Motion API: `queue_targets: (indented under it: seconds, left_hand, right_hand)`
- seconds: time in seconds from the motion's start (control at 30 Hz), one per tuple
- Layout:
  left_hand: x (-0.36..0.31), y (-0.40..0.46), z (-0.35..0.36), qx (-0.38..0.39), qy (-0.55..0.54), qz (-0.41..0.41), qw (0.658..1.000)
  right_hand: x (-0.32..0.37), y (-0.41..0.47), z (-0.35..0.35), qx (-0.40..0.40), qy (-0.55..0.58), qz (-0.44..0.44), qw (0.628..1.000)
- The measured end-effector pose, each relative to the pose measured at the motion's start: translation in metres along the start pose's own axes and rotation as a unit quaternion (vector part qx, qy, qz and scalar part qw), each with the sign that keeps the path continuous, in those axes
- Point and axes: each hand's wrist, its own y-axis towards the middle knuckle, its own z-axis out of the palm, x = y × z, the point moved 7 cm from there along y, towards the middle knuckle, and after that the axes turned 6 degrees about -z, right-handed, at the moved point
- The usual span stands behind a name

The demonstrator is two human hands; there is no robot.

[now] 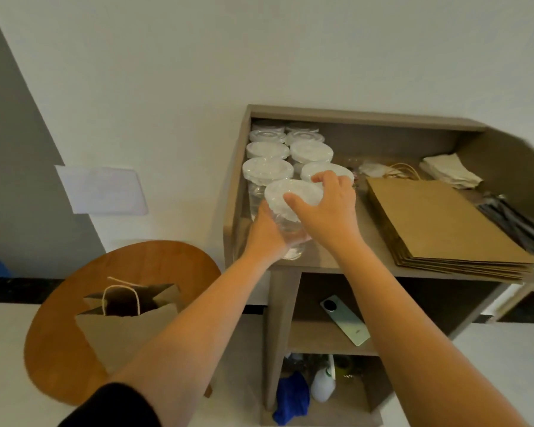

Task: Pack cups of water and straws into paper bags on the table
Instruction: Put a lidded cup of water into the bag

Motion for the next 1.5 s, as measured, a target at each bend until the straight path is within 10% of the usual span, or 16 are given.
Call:
queue_targets:
  seconds: [0.63, 1.13, 1.5]
  left_hand:
    - [0.005, -0.100, -0.051, -0.036, -0.008, 0.064, 0.997]
    - [0.132, -0.163, -0.160, -0.050, 0.062, -0.161, 0.984]
    - [0.245, -0.100, -0.285, -0.198, 0.188, -0.218, 0.937]
  right_hand:
    - [0.064, -0.044, 0.024, 0.324, -0.086, -0.085, 0.938]
    - [0.087, -0.107, 0.161, 0.355, -0.009, -0.098, 0.930]
    - [0.078, -0.062, 0.286, 0.334, -0.027, -0.070, 0.939]
